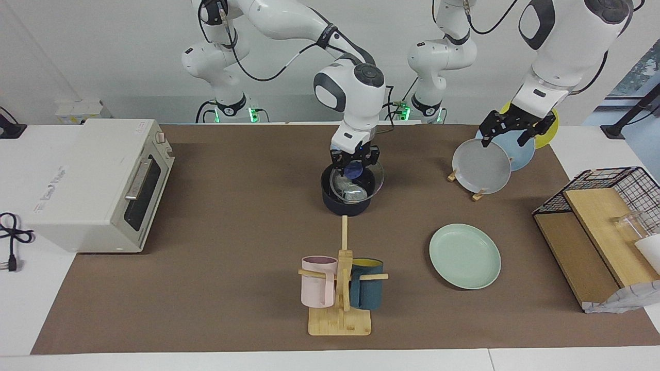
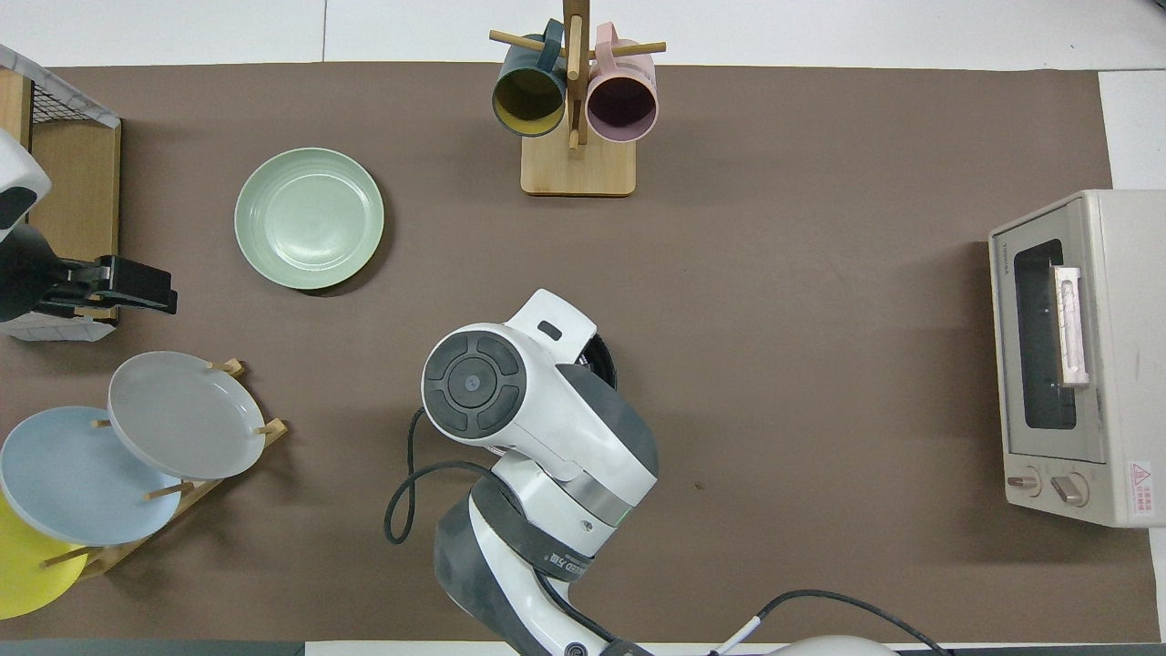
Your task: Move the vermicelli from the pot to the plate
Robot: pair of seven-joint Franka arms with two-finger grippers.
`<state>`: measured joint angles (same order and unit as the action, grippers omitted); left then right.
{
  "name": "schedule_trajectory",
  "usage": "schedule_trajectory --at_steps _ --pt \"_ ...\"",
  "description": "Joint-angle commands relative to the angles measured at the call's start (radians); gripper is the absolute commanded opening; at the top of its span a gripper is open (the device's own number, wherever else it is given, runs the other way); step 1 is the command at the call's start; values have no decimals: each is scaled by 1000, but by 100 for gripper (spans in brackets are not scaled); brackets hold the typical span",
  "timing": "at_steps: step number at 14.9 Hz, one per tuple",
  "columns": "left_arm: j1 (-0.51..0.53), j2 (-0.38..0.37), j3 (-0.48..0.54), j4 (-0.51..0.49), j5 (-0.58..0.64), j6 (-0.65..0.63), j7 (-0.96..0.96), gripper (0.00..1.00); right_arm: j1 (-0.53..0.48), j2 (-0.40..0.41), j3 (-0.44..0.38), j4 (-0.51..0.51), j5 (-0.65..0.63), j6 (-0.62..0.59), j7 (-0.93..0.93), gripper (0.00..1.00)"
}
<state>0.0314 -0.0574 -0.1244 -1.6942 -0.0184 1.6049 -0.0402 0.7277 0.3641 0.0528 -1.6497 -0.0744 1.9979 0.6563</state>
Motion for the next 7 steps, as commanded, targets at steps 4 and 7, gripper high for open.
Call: schedule_trajectory --at_steps 4,7 --pt "12 -18 -3 -8 -15 -8 -1 100 -14 -11 -7 74 -28 -118 -78 43" --pt "10 -18 -3 -7 -15 -8 -1 100 -50 -11 -8 140 -62 -211 -134 43"
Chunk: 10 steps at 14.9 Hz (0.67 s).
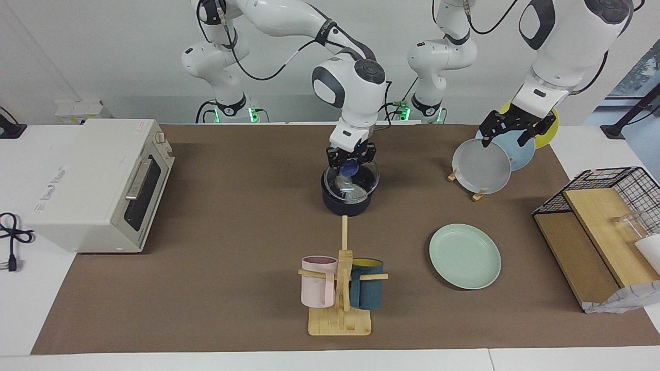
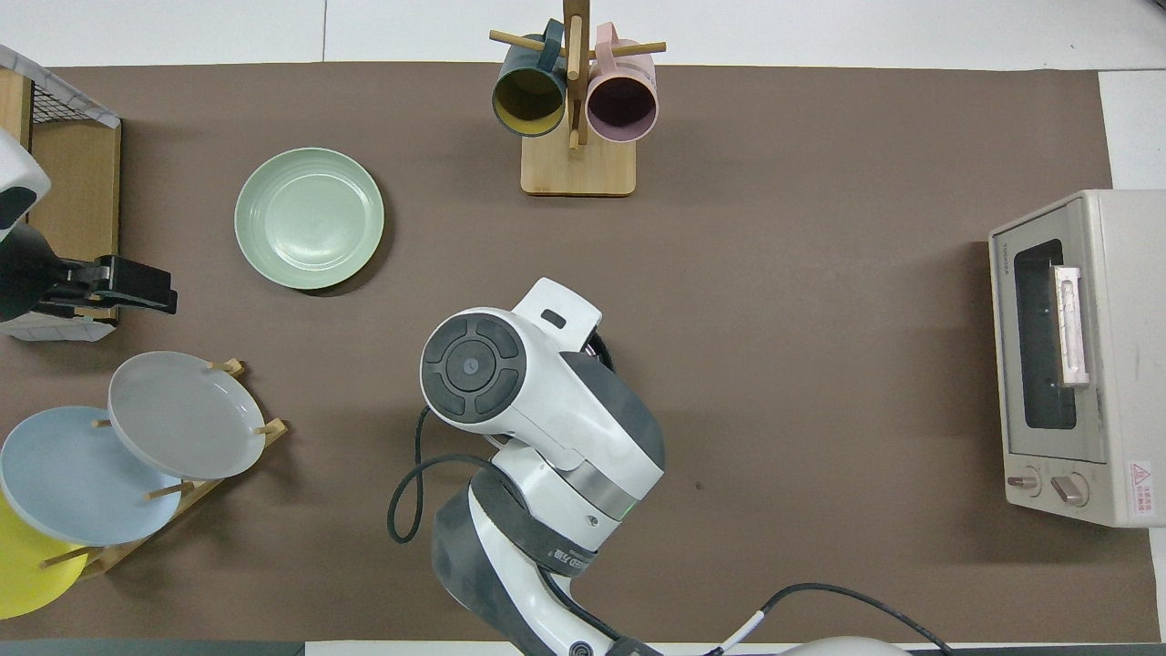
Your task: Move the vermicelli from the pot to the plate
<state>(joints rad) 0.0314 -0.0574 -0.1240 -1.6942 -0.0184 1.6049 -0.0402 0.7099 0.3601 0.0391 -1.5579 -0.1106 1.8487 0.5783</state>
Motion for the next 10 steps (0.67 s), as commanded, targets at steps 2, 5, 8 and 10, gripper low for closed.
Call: schedule_trajectory --at_steps 2,5,8,10 --pt "10 -18 -3 -7 -15 -5 -1 100 -64 -9 4 87 -38 -118 -148 43" --pt "2 -18 -3 -7 -15 -3 -4 100 -136 -16 5 84 -116 -157 -331 43" --pt "-2 -18 -6 -7 -15 6 -6 100 -242 -23 2 70 -129 -157 -469 43" --pt "-40 -19 -26 -19 -18 18 -80 100 -332 -39 4 6 -142 -99 -573 43"
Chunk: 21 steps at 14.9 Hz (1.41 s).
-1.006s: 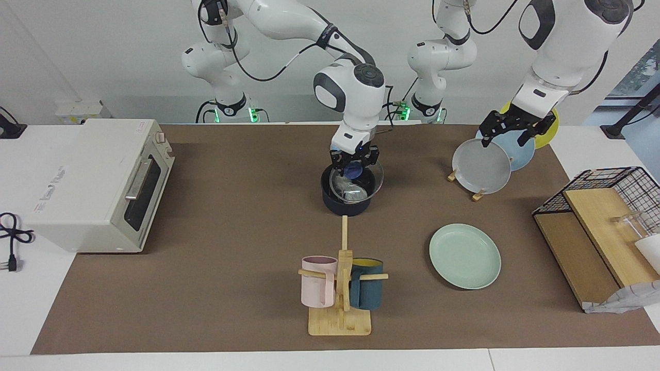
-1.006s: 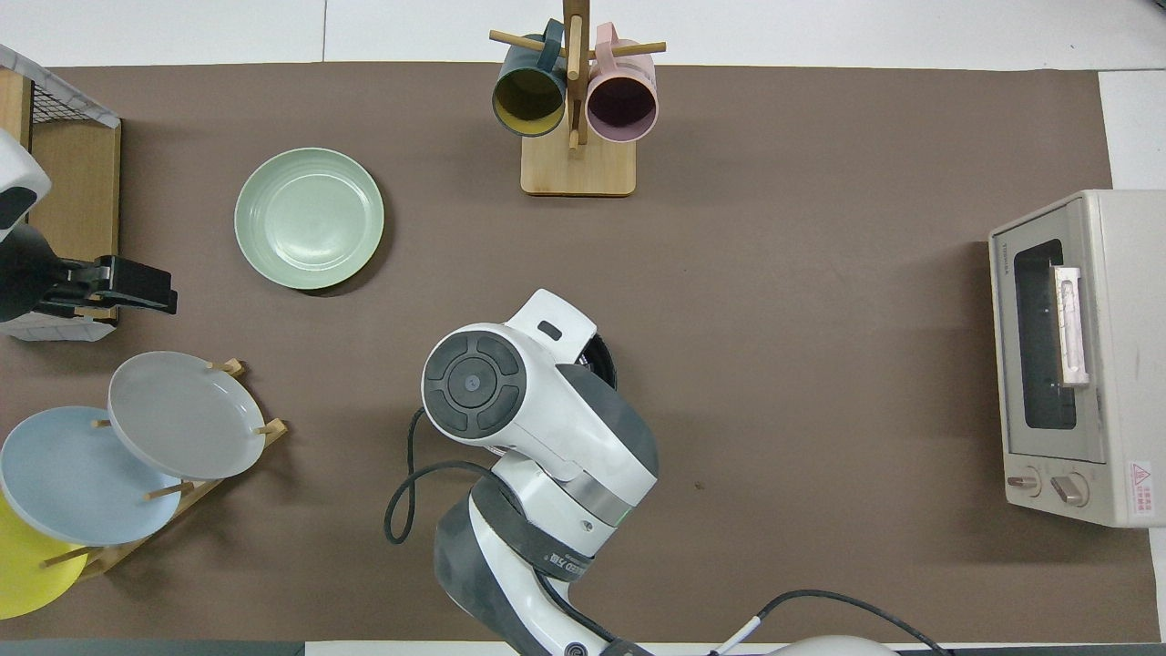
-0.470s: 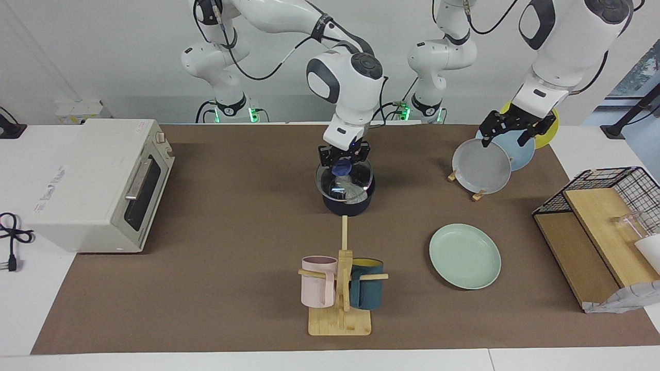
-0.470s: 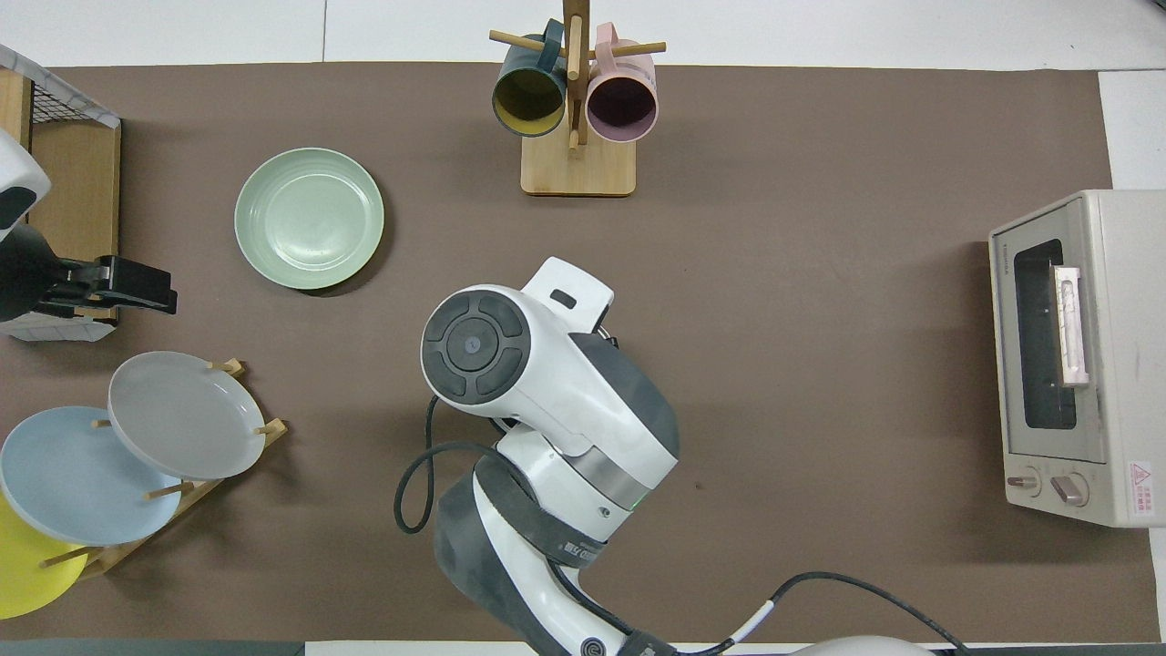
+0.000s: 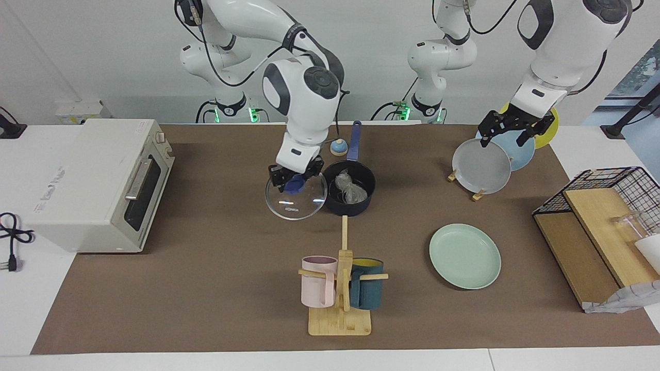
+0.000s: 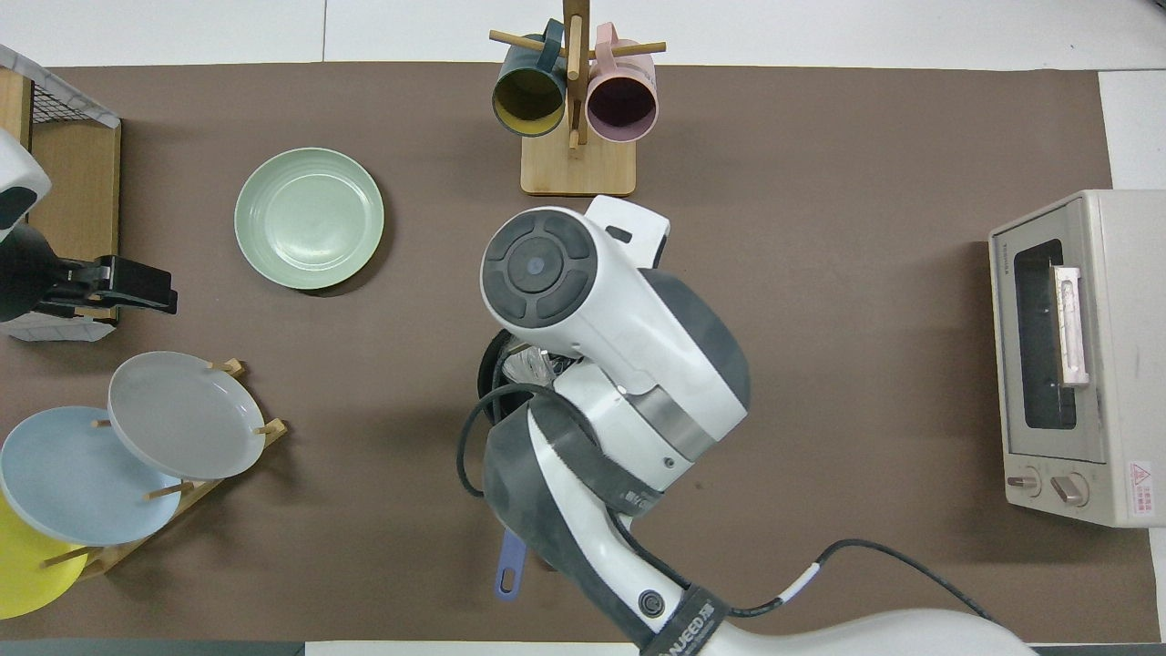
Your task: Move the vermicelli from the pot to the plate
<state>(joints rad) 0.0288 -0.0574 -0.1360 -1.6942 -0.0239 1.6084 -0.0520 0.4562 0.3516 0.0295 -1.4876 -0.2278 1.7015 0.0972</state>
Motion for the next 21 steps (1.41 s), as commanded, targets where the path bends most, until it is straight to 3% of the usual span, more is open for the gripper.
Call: schedule_trajectory --at_steps 1,3,6,8,11,16,18,19,20,21 --pt "-93 -24 -16 -40 -16 30 -144 100 -108 -33 13 -77 -42 65 -132 43" --pt "-226 -22 -16 -103 -59 95 -311 100 -177 -51 13 -144 -88 137 -183 43" --pt "-430 4 -17 -273 -73 344 -495 100 -263 -89 13 -302 -191 341 -241 43" --pt "-521 103 -16 -317 -73 494 -564 100 -310 -97 13 -379 -237 476 -261 43" --pt "-540 189 -16 -318 -73 577 -563 100 -361 -92 16 -447 -237 558 -249 44" --pt "-573 286 -14 -331 -71 686 -565 100 -357 -88 18 -482 -223 557 -140 48" --pt "-580 307 -14 -331 -71 700 -563 100 -349 -88 20 -476 -220 546 -126 90" --pt "-584 309 -14 -331 -71 699 -560 100 -349 -89 20 -471 -193 540 -128 100" --pt "-584 311 -14 -328 -71 694 -559 93 -349 -95 20 -464 -153 529 -129 100" --pt "-584 311 -13 -326 -70 688 -557 48 -349 -97 21 -444 -122 511 -131 100"
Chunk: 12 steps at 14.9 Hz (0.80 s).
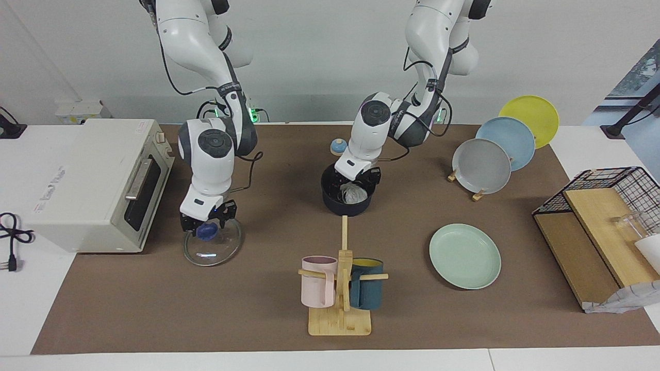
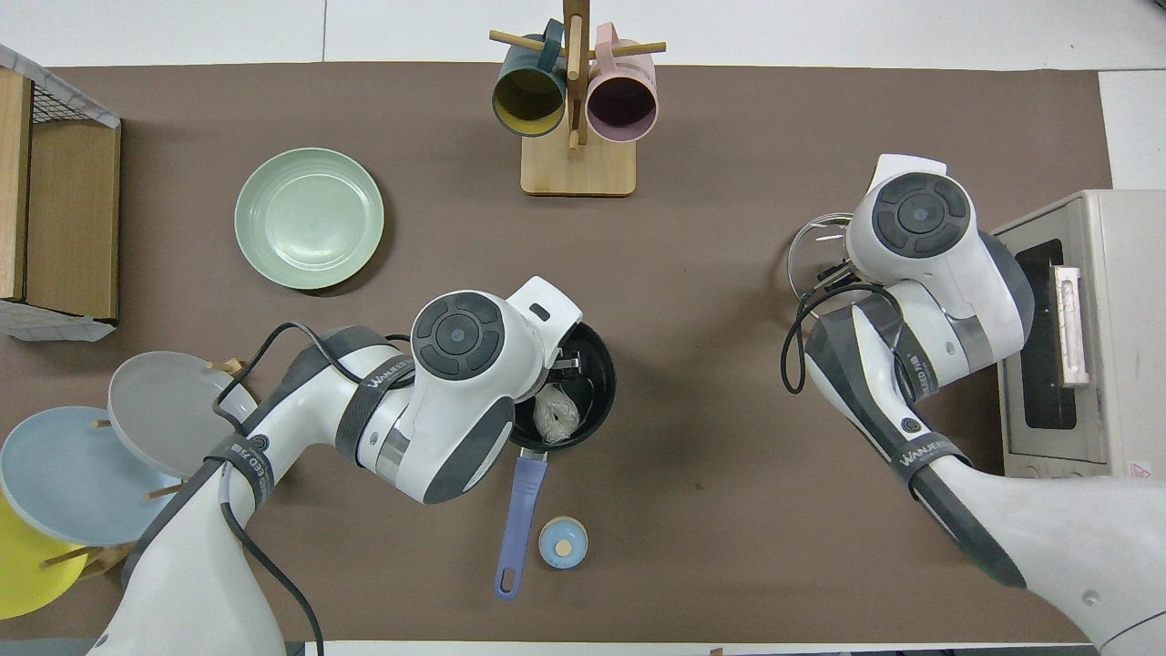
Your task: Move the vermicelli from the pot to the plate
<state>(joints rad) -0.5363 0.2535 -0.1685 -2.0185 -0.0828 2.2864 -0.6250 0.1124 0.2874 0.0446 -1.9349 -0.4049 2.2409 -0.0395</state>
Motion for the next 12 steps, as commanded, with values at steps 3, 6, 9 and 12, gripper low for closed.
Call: schedule_trajectory --at_steps 3,6,9,12 --pt "-17 -5 20 7 -9 5 24 0 -4 -53 8 91 141 -156 1 100" --pt "-7 -32 20 35 -11 -54 25 0 -22 -68 6 219 228 -340 -22 100" --pt "51 -77 18 170 -20 -276 33 0 -60 -97 1 329 288 -527 -51 100" --pt "181 -66 24 424 -81 -541 89 0 -69 -151 -5 381 291 -642 -51 100"
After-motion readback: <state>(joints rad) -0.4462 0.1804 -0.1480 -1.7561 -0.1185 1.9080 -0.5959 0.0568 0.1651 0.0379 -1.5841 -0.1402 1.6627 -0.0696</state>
